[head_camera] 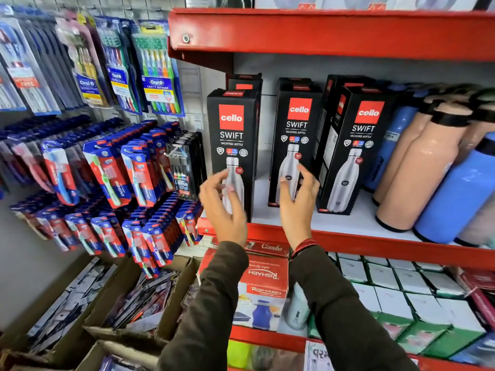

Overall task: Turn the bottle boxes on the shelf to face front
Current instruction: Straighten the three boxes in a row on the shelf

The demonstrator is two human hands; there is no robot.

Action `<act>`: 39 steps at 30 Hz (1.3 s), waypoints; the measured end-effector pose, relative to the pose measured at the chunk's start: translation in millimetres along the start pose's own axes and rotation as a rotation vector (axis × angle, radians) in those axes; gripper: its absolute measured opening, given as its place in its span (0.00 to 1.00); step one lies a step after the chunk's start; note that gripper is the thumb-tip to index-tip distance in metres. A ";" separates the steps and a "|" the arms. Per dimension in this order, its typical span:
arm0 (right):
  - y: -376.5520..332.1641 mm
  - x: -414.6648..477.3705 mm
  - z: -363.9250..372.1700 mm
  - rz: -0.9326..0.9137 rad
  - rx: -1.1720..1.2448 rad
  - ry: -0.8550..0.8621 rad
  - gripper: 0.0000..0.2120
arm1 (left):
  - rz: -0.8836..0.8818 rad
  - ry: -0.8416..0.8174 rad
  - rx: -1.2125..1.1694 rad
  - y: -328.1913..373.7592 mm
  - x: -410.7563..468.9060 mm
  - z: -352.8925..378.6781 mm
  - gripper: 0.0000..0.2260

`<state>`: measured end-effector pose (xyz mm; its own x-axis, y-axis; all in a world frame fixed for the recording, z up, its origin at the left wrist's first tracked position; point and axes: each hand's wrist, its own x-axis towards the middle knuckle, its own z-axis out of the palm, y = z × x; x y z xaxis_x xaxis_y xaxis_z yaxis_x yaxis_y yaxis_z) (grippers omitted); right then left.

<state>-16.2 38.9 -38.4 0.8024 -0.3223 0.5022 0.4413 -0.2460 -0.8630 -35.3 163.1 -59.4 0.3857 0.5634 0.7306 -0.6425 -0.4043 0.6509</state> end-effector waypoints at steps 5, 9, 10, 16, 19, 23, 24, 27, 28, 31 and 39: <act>14.3 29.1 -15.0 0.085 -0.029 -0.043 0.24 | 0.115 -0.334 -0.096 21.0 -13.6 50.5 0.16; 29.5 46.9 -19.3 0.153 -0.065 -0.090 0.24 | -0.096 -0.463 -0.047 21.9 -14.0 88.7 0.21; 33.0 49.9 -19.5 0.170 -0.077 -0.100 0.24 | -0.186 -0.473 -0.041 20.1 -12.1 95.8 0.22; 46.9 63.4 -17.7 0.252 -0.104 -0.154 0.22 | -0.577 -0.441 -0.019 -2.3 1.4 120.4 0.21; 50.6 63.3 -16.2 0.243 -0.113 -0.147 0.21 | -0.616 -0.440 -0.001 -7.6 2.7 123.2 0.19; 51.5 61.1 -19.3 0.241 -0.119 -0.105 0.21 | -0.562 -0.410 0.034 -8.2 -0.6 117.9 0.18; 51.3 59.5 -20.3 0.240 -0.111 -0.101 0.20 | -0.558 -0.412 0.042 -8.3 -1.7 116.1 0.18; 49.3 51.9 -24.0 0.231 -0.085 -0.094 0.20 | -0.531 -0.393 0.096 -7.9 -7.3 110.5 0.18; 48.3 48.8 -25.3 0.230 -0.076 -0.097 0.19 | -0.522 -0.379 0.114 -6.9 -10.0 108.2 0.18; 45.2 38.9 -30.3 0.217 -0.062 -0.101 0.19 | -0.509 -0.339 0.143 -3.3 -18.0 100.5 0.18; 35.4 9.0 -46.0 0.153 -0.082 -0.085 0.18 | -0.473 -0.303 0.149 13.2 -34.4 77.5 0.17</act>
<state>-11.9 -14.8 -61.9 0.8904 -0.2840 0.3557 0.2799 -0.2746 -0.9199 -5.7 82.6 -59.9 0.7943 0.4851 0.3656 -0.2630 -0.2679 0.9269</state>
